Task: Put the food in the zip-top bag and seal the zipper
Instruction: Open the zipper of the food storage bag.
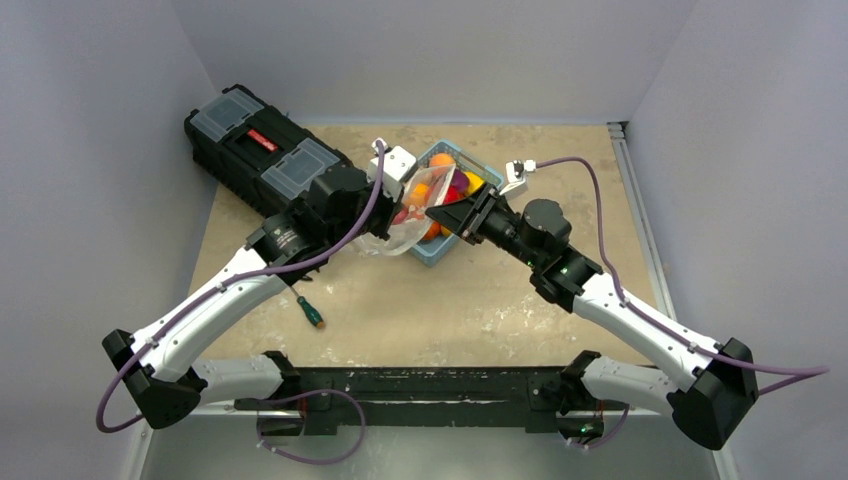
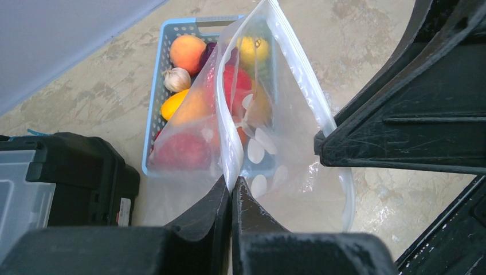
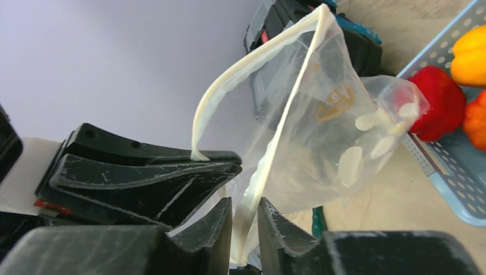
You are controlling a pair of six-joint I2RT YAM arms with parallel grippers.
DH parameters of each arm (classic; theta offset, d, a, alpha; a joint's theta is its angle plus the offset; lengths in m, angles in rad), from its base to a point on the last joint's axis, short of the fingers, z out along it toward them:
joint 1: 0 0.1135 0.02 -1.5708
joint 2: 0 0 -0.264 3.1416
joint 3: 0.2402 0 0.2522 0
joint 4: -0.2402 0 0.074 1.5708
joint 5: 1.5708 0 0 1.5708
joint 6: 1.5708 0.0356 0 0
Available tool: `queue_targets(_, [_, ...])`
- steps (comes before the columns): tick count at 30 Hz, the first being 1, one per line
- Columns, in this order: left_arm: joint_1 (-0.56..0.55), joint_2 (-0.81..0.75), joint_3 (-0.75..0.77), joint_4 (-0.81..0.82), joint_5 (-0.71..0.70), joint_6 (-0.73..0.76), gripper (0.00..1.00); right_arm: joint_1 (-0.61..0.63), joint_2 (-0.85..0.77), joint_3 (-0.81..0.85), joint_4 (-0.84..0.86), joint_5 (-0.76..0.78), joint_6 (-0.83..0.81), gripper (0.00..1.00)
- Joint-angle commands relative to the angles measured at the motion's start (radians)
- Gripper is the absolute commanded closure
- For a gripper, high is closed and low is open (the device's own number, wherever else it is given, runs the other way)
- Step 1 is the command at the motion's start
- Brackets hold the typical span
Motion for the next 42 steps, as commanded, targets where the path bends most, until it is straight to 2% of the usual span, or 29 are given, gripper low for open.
queue_targets(1, [0.001, -0.021, 0.011, 0.049, 0.014, -0.014, 1.00, -0.003, 0.012, 0.035, -0.038, 0.024, 0.015, 0.93])
queue_targets(2, [0.001, -0.022, 0.013, 0.048, 0.014, -0.012, 1.00, -0.003, 0.022, 0.060, -0.082, 0.039, 0.011, 1.00])
queue_targets(3, [0.001, -0.024, 0.014, 0.045, 0.015, -0.006, 1.00, -0.002, 0.040, 0.105, -0.171, 0.089, -0.031, 1.00])
queue_targets(4, [0.001, -0.027, 0.016, 0.041, 0.017, 0.002, 0.93, 0.003, 0.065, 0.170, -0.288, 0.127, -0.067, 1.00])
queue_targets(6, [0.001, -0.040, 0.009, 0.041, 0.023, 0.014, 0.57, 0.009, 0.124, 0.268, -0.448, 0.153, -0.113, 1.00])
queue_targets(7, [0.001, -0.054, 0.002, 0.048, 0.031, 0.020, 0.46, 0.015, 0.138, 0.288, -0.480, 0.162, -0.121, 1.00])
queue_targets(8, [0.001, -0.061, -0.004, 0.053, 0.039, 0.024, 0.40, 0.020, 0.140, 0.289, -0.479, 0.157, -0.124, 1.00])
queue_targets(9, [0.001, -0.063, -0.007, 0.055, 0.049, 0.026, 0.34, 0.024, 0.135, 0.279, -0.460, 0.153, -0.122, 1.00])
queue_targets(14, [0.000, -0.034, 0.031, 0.007, -0.015, 0.027, 0.21, 0.052, 0.132, 0.291, -0.471, 0.202, -0.133, 1.00])
queue_targets(17, [0.001, -0.006, 0.048, -0.013, -0.063, 0.022, 0.21, 0.074, 0.146, 0.309, -0.468, 0.207, -0.132, 1.00])
queue_targets(21, [-0.016, 0.036, 0.091, -0.066, -0.101, 0.024, 0.35, 0.113, 0.155, 0.334, -0.478, 0.269, -0.130, 1.00])
queue_targets(23, [-0.035, 0.051, 0.107, -0.091, -0.161, 0.029, 0.37, 0.125, 0.160, 0.346, -0.491, 0.293, -0.125, 1.00])
queue_targets(26, [-0.061, 0.082, 0.150, -0.161, -0.243, 0.030, 0.36, 0.136, 0.164, 0.359, -0.514, 0.343, -0.108, 1.00])
queue_targets(29, [-0.076, 0.122, 0.202, -0.229, -0.304, 0.014, 0.30, 0.146, 0.169, 0.377, -0.552, 0.407, -0.065, 1.00])
queue_targets(31, [-0.079, 0.146, 0.223, -0.257, -0.344, 0.005, 0.31, 0.158, 0.176, 0.384, -0.558, 0.429, -0.038, 1.00])
queue_targets(34, [-0.079, 0.157, 0.221, -0.258, -0.409, 0.012, 0.45, 0.175, 0.196, 0.413, -0.579, 0.459, -0.002, 1.00])
queue_targets(36, [-0.080, 0.156, 0.221, -0.262, -0.424, 0.022, 0.50, 0.188, 0.213, 0.430, -0.578, 0.464, 0.014, 1.00])
queue_targets(42, [-0.079, 0.134, 0.226, -0.281, -0.508, 0.077, 0.90, 0.218, 0.265, 0.496, -0.556, 0.443, 0.011, 1.00])
